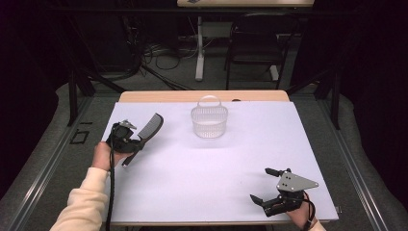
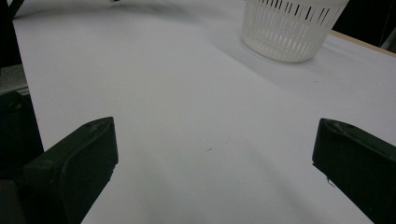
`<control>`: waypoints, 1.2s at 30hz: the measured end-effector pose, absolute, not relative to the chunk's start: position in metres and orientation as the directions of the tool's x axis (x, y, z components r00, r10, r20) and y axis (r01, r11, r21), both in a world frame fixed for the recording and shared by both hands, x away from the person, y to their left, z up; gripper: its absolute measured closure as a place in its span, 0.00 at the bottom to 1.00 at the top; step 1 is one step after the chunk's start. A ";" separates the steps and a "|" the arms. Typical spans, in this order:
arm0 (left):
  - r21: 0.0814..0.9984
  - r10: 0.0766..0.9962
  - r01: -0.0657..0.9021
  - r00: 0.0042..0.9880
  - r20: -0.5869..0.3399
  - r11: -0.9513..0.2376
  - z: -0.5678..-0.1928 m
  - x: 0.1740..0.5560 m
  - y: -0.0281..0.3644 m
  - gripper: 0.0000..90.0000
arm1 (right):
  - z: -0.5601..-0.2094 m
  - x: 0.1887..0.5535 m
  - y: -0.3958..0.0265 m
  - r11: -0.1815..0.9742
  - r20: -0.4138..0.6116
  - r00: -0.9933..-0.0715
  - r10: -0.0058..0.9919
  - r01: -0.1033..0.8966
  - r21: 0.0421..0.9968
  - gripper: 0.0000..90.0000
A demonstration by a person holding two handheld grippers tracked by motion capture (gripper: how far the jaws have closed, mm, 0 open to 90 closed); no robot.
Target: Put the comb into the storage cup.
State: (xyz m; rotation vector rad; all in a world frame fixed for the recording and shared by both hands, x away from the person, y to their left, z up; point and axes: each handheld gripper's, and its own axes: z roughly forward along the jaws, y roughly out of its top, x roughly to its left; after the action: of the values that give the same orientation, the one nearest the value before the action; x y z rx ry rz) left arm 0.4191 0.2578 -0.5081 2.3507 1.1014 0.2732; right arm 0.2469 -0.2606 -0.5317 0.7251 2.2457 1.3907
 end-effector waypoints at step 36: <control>0.624 0.726 0.571 0.687 -0.007 -0.534 -0.493 0.401 0.234 0.80 | -0.532 0.248 -0.260 0.377 -0.067 -0.785 0.616 0.219 0.900 0.00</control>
State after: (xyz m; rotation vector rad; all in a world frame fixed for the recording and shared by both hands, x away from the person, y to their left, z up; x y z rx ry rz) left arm 0.4006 0.2344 -0.4933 2.2944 0.9910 0.3378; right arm 0.2476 -0.2596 -0.5325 0.7243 2.2498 1.3808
